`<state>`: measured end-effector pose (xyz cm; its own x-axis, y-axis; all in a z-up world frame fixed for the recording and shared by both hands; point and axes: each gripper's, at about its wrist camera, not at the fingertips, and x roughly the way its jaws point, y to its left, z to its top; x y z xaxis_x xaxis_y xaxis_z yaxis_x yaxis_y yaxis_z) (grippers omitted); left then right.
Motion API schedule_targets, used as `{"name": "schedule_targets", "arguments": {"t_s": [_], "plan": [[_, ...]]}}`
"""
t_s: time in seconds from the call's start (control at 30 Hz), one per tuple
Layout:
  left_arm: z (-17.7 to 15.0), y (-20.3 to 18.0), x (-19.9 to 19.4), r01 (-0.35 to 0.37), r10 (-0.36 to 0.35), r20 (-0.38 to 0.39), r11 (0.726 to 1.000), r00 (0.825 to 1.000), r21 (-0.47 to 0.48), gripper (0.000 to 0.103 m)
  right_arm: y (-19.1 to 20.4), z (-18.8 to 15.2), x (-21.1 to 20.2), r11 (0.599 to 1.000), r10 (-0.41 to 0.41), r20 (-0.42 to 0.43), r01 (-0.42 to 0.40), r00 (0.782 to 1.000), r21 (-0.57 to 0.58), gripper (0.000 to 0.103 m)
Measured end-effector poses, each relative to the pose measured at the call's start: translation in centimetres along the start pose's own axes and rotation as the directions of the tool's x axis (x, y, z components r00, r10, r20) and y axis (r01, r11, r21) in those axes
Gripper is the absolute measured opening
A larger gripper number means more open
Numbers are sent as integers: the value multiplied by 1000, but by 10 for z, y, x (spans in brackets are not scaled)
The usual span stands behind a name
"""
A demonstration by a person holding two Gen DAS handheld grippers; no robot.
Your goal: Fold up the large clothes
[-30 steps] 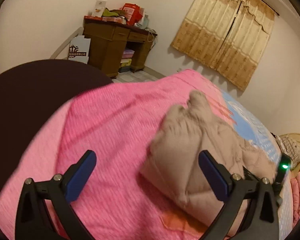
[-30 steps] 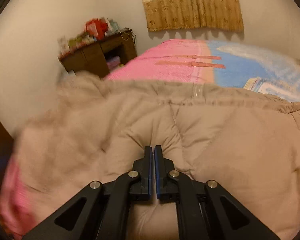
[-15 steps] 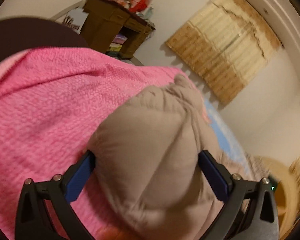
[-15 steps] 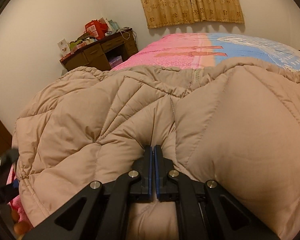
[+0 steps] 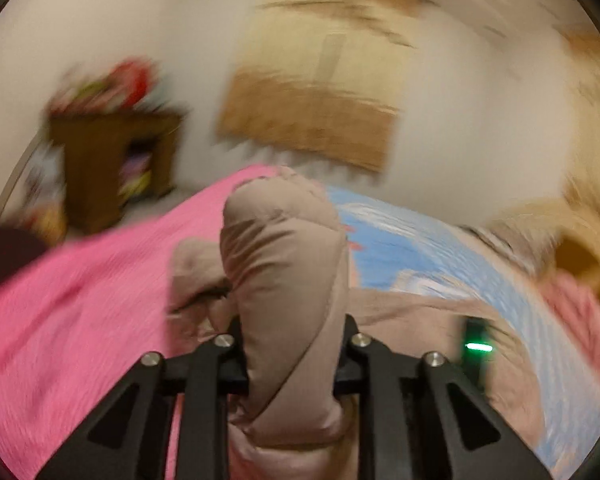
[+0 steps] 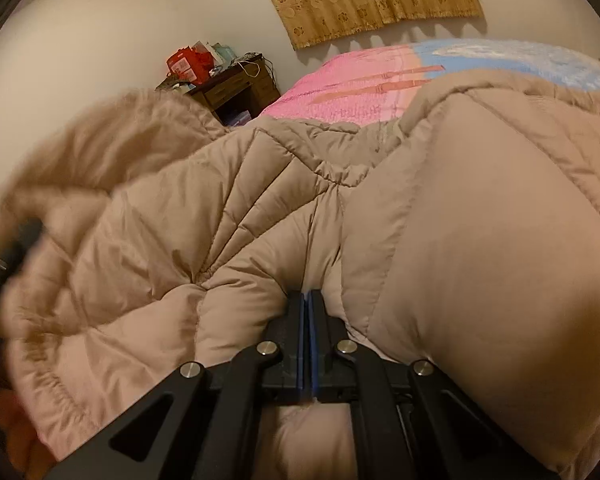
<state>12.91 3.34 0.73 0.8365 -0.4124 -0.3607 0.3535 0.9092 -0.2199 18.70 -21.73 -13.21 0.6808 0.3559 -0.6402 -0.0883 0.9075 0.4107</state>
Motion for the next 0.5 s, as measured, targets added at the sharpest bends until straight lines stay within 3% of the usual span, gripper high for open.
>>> {"name": "schedule_targets", "arguments": {"t_s": [0.07,0.17,0.23,0.4,0.5], "plan": [[6,-38,-6,74,-75,4,991,997,110,20,-9,2,-4,996,65,-23,-63,998,65,1],[5,-97,-14,171,-177,-5,947,984,271,19,-29,12,-25,966,191,-77,-173,979,193,2],[0,-124,-21,240,-249,-19,911,968,334,19,-44,13,-60,956,220,-34,-208,975,209,2],[-29,-165,-17,342,-330,-103,842,938,418,19,-113,-11,-155,957,119,18,-119,993,266,2],[-60,-181,-5,370,-325,-176,806,929,461,19,-160,-38,-192,910,128,49,-137,991,390,2]]}}
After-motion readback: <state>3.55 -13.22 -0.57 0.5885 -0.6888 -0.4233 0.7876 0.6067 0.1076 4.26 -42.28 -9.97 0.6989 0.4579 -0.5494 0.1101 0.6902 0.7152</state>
